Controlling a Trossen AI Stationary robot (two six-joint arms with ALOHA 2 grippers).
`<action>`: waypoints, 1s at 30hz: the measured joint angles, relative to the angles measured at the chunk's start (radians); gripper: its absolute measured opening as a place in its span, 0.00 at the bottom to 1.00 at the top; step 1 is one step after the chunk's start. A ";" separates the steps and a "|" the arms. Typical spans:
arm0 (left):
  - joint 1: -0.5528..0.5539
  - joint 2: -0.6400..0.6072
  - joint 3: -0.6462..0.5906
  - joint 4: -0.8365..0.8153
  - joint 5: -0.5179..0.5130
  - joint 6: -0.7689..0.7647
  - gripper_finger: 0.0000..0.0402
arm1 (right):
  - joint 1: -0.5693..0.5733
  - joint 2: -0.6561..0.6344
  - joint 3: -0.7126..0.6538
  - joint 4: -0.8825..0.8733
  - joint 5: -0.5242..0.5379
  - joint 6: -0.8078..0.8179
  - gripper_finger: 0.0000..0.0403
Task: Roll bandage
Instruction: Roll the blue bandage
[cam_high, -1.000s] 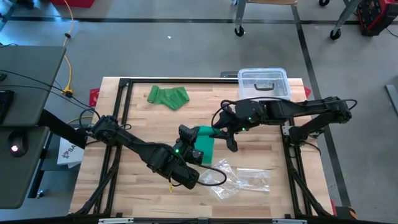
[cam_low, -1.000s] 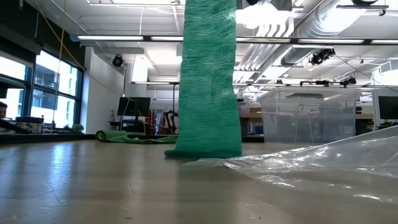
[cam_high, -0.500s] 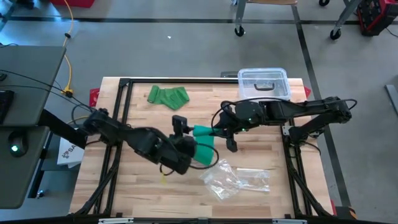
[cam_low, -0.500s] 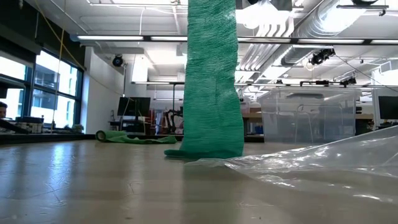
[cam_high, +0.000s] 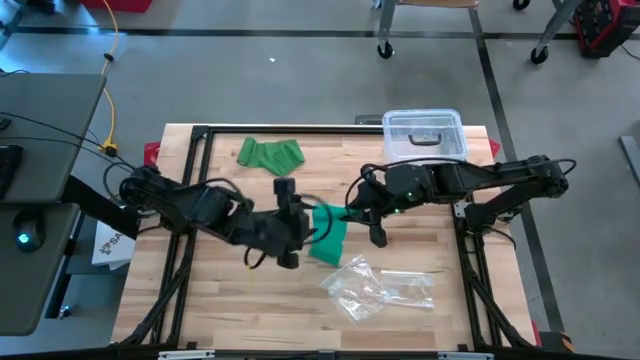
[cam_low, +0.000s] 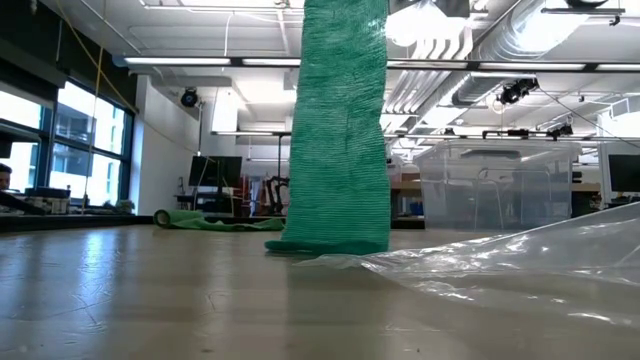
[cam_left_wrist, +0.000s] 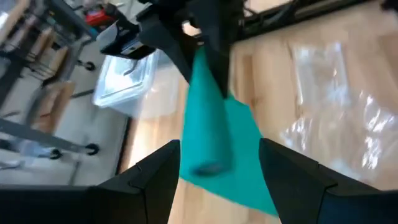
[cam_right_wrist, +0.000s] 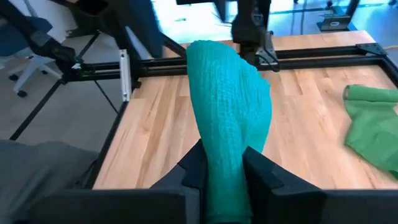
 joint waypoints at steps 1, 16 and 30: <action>0.016 0.001 0.000 0.015 0.047 -0.001 0.53 | 0.008 0.000 0.000 0.000 0.007 0.000 0.12; 0.206 0.019 -0.021 0.115 0.528 -0.031 0.53 | 0.086 -0.004 0.000 -0.036 0.170 -0.046 0.12; 0.205 0.044 -0.021 0.093 0.542 -0.017 0.38 | 0.124 -0.004 0.000 -0.039 0.177 -0.045 0.12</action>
